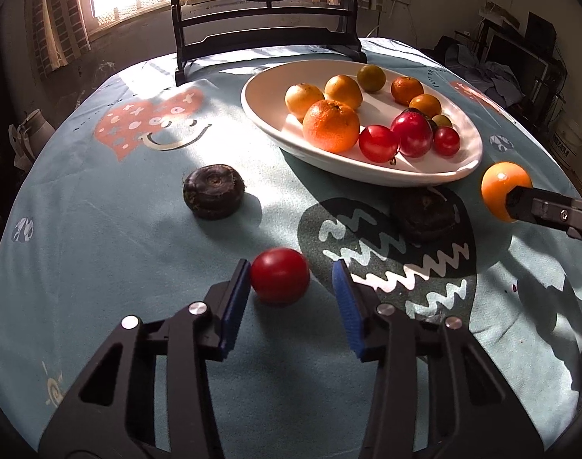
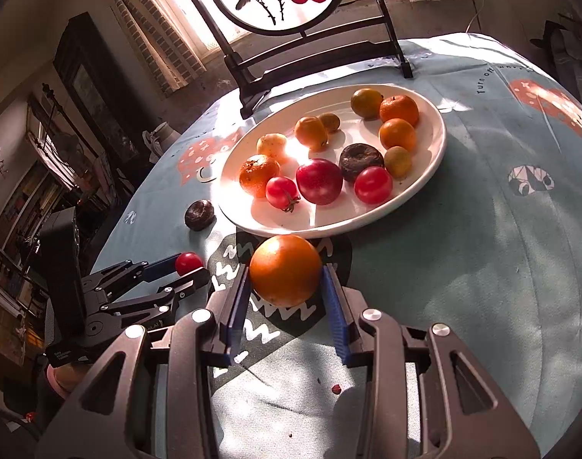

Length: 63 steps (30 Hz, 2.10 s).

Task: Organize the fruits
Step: 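Grasp the last orange with the right gripper while the left gripper grasps the red tomato, then place the orange on the plate with the right gripper while the left gripper places the tomato there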

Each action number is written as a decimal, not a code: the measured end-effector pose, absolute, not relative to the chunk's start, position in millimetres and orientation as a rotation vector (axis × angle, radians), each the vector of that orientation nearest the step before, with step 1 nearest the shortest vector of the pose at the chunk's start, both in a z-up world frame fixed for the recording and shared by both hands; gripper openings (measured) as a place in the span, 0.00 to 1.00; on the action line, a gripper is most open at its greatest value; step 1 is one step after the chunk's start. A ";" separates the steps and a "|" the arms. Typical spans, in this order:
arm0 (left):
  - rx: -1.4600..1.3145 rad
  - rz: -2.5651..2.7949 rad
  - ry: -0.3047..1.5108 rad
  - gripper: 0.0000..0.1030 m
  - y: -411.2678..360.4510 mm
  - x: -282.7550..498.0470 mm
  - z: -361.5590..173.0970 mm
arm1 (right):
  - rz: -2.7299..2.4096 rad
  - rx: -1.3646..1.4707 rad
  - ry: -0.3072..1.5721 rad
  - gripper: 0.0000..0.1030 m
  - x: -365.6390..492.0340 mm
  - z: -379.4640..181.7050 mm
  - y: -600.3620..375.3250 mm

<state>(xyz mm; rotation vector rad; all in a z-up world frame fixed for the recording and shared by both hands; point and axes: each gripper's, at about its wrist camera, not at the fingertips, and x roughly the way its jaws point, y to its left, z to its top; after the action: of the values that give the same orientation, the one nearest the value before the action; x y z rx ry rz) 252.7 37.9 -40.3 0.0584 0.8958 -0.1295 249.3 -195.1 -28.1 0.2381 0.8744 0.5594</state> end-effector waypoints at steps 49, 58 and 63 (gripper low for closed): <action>0.000 -0.123 0.771 0.75 -12.2 386.3 14.7 | 0.411 0.119 0.704 0.38 366.3 -16.9 -196.1; -0.037 0.004 0.618 0.98 24.3 322.6 59.9 | 0.443 0.159 0.647 0.49 329.4 9.9 -201.3; -0.051 0.069 0.629 0.98 54.9 290.4 46.3 | 0.497 0.137 0.626 0.50 290.7 14.6 -192.5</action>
<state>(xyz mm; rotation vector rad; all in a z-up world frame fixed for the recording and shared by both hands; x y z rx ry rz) 290.4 54.9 46.3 -0.0514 0.6289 0.0690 290.7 -192.5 14.6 0.1369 0.6263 0.4966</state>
